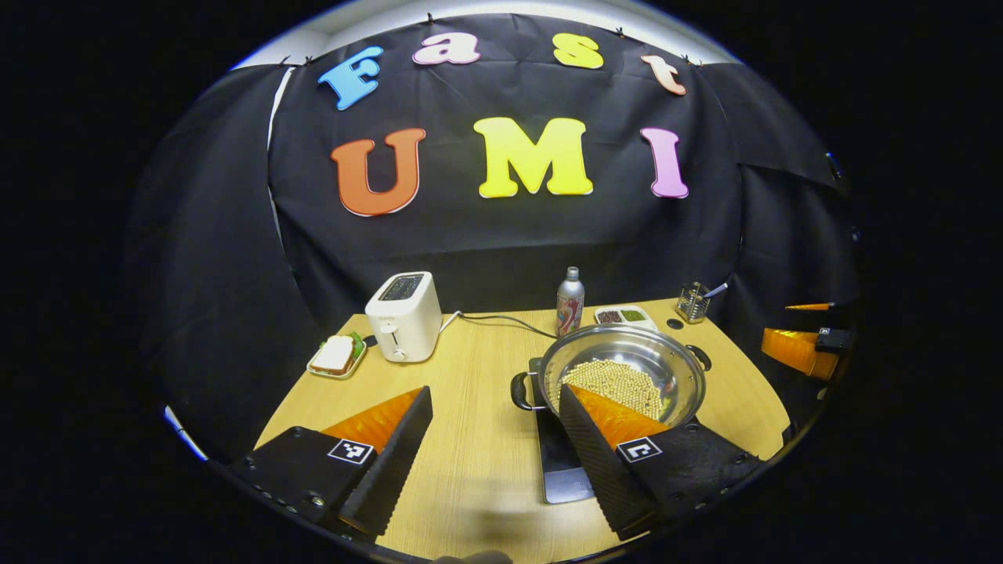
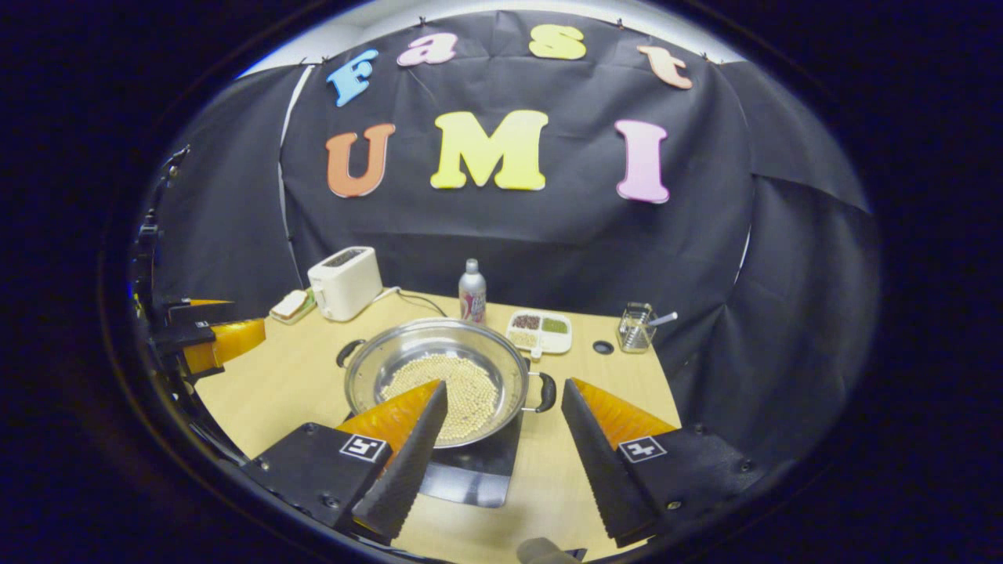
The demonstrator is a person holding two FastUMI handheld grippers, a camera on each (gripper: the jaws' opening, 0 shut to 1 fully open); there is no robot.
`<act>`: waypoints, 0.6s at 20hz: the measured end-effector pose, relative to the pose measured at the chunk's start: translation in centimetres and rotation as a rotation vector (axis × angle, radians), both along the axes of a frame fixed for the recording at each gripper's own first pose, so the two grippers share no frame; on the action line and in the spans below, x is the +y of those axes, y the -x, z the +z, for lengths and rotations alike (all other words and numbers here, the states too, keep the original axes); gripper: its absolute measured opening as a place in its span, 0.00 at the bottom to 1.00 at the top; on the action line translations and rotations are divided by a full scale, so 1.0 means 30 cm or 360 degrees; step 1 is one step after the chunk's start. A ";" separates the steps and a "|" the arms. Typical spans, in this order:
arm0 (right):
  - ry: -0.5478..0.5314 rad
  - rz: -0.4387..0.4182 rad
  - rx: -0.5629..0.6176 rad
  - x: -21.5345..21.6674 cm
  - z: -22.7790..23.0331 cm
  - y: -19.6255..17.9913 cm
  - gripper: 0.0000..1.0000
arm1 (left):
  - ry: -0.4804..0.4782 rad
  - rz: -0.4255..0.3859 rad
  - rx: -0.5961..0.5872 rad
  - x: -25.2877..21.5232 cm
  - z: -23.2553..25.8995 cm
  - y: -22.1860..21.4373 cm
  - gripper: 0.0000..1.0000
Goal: First push the handle of the pot to place it horizontally, then grasp the pot with both hands and set it on the induction cooktop.
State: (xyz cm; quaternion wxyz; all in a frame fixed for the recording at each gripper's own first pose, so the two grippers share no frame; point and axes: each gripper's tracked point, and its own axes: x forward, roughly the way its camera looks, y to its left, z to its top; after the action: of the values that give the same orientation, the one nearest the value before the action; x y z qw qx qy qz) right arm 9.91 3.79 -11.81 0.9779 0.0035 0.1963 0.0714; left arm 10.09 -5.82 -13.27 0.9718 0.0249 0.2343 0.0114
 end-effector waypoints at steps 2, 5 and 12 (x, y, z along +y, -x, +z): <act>-0.0026 -0.0020 -0.0108 -0.001 0.120 0.062 0.92 | -0.0003 -0.0006 -0.0080 0.016 0.100 0.063 0.97; -0.0081 -0.0043 -0.0252 0.009 0.266 0.147 0.96 | -0.0033 -0.0001 -0.0202 0.063 0.232 0.173 0.97; -0.0162 -0.0135 -0.0490 -0.046 0.504 0.346 0.99 | 0.0000 -0.0012 -0.0393 0.114 0.460 0.364 0.97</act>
State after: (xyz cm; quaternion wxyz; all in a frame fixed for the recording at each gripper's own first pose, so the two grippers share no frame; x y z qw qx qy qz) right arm -0.47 2.42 3.31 0.9971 0.0503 0.0400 0.0398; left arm -0.83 -2.41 0.52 0.9933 0.0243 0.1127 0.0107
